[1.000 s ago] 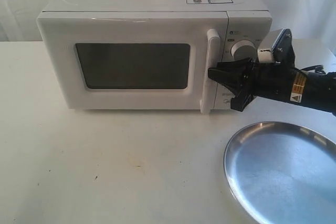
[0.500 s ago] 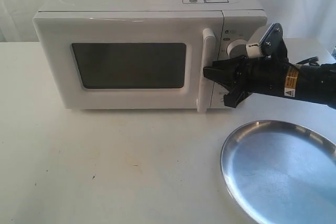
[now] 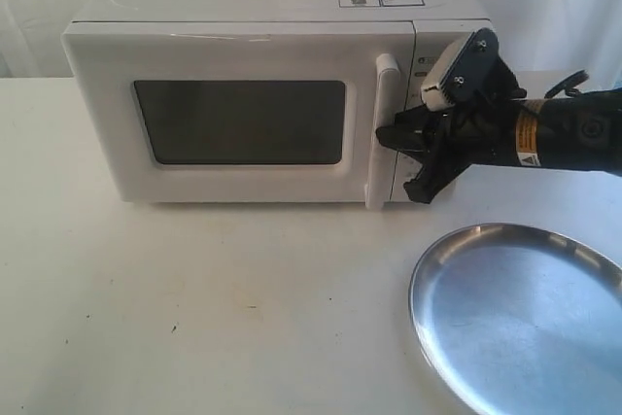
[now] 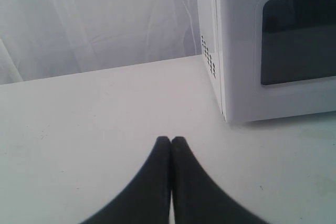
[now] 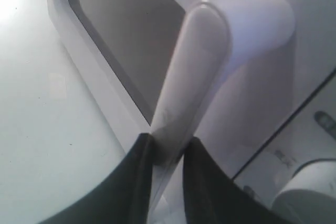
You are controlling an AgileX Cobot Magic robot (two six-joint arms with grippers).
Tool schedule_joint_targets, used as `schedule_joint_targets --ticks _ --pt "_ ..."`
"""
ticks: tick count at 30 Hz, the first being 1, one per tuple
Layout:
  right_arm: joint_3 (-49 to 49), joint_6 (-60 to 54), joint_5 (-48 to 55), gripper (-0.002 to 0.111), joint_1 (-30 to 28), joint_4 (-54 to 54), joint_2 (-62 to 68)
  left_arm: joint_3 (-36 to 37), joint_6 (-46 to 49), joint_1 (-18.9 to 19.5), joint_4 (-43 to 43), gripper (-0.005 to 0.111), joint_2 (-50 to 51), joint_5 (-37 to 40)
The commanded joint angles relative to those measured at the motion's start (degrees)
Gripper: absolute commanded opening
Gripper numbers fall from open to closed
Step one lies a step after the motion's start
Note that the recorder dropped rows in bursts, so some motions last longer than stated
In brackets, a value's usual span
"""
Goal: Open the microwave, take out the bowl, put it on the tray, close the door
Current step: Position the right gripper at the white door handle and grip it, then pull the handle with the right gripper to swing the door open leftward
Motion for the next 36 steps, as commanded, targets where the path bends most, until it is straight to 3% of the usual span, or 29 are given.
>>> schedule_joint_targets --ticks 1,13,26,36 --pt "4.64 -5.26 -28.27 0.000 6.93 -16.65 0.20 -0.16 0.00 -0.07 -0.45 0.000 -0.12 -0.30" --pt "9.49 -6.43 -28.27 0.000 6.82 -16.67 -8.54 -0.16 0.00 -0.07 -0.45 0.000 -0.12 -0.30" --pt "9.64 2.56 -28.27 0.000 4.31 -17.19 -11.21 -0.16 0.00 -0.07 -0.45 0.000 -0.12 -0.30" --pt "17.95 8.17 -24.61 0.000 2.17 -14.52 -23.77 -0.16 0.00 -0.07 -0.45 0.000 -0.12 -0.30"
